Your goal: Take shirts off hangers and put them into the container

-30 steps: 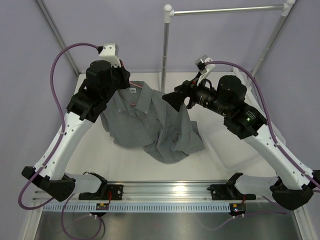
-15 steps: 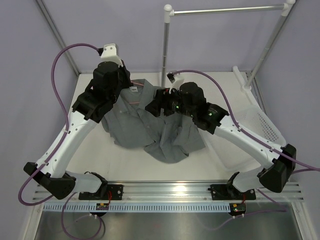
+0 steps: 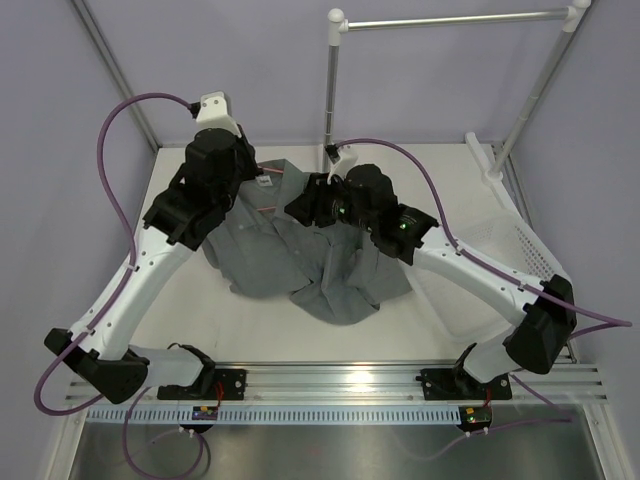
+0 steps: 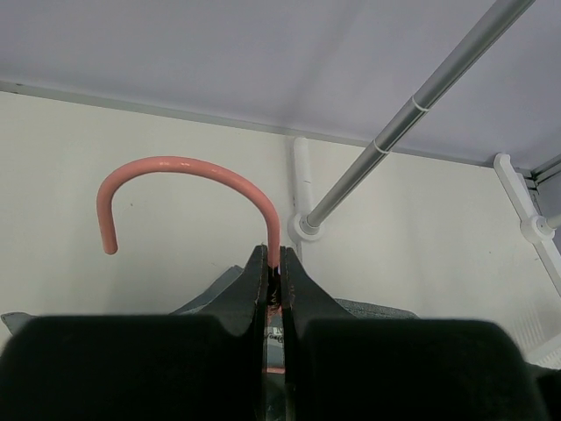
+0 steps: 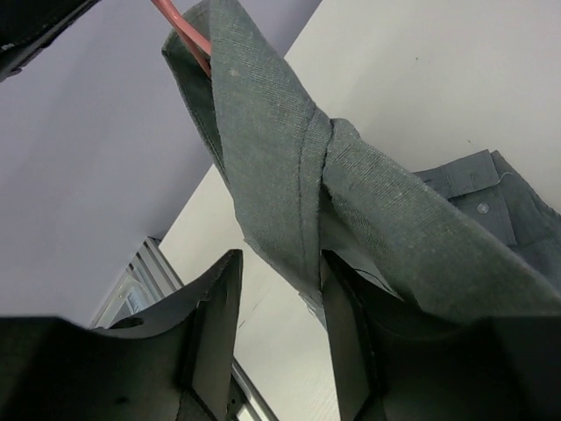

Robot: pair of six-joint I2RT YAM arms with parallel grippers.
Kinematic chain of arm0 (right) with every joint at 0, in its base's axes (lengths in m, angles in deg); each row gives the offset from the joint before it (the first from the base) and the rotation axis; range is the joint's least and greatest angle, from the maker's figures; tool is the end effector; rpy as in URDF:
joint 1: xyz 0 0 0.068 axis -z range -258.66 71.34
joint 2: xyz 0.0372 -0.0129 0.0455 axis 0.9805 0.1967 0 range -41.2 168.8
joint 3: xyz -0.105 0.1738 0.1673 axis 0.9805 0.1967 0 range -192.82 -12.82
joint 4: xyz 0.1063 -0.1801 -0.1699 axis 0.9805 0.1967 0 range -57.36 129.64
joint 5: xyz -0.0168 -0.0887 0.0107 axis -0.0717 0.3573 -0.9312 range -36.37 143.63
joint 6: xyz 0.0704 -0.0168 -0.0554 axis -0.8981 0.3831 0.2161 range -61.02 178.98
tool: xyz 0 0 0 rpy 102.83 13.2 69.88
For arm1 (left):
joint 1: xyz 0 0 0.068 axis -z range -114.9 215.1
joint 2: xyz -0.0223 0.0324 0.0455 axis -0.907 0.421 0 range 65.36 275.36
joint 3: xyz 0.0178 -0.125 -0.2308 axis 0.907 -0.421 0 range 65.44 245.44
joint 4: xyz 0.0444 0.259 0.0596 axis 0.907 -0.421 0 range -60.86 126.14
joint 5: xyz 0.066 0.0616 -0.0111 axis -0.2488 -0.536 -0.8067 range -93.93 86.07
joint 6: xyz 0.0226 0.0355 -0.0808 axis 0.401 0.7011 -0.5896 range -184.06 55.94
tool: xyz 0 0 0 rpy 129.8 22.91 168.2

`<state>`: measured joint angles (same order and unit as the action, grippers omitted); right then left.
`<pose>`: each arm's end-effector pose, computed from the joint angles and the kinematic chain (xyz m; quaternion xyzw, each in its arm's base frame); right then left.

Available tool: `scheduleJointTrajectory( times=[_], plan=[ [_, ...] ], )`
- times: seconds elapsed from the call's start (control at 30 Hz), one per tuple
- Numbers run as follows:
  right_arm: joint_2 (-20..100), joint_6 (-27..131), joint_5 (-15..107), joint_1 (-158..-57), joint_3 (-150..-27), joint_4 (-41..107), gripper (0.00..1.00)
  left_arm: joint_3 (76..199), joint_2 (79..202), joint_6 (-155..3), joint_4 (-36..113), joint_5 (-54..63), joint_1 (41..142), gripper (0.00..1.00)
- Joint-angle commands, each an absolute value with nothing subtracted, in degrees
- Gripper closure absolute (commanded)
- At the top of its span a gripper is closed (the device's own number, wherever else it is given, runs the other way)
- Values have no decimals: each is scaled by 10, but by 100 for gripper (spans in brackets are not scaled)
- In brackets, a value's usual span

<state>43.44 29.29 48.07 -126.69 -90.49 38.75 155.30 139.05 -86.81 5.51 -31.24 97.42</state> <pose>0.2659 0.3075 0.3599 -0.1544 0.7673 0.4194 0.4599 0.2882 -0.1381 0.4488 -0.0800 0.7776 -0.1096 0.6140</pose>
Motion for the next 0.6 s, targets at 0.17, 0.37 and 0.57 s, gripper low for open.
scheduleJointTrajectory(
  times=[0.17, 0.37, 0.57],
  plan=[
    [427, 295, 505, -1276, -925, 366, 100, 1539, 1355, -861, 113, -353, 977, 100],
    [362, 338, 616, -1275, -935, 466, 100, 1507, 1328, -818, 113, -360, 972, 100],
    [310, 365, 711, -1252, -941, 555, 100, 1468, 1293, -766, 112, -356, 965, 100]
  ],
)
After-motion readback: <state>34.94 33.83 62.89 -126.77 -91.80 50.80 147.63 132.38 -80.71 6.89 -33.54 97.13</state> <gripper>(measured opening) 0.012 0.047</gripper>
